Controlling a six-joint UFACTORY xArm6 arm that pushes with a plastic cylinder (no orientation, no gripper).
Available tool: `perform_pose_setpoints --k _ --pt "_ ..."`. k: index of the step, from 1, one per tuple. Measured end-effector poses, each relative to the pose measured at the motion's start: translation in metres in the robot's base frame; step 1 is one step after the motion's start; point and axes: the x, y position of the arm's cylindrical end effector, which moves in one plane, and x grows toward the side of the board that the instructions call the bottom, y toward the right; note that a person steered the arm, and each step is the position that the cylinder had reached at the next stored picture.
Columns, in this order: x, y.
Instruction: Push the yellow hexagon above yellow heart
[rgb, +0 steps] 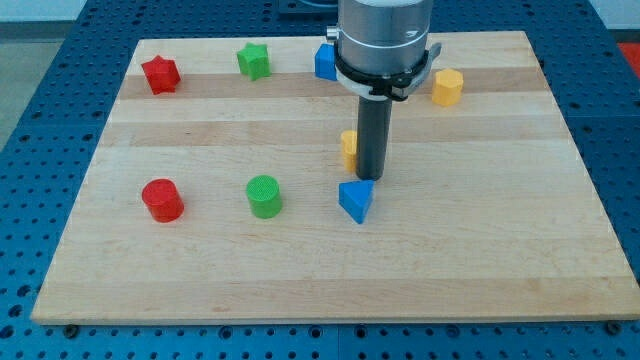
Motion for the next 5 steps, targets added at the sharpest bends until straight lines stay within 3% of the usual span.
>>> perform_pose_setpoints --k 1,2,4,5 --pt "0.000 0.003" --pt "0.004 0.059" --pt "-0.039 0.096" --pt "-0.041 0.127"
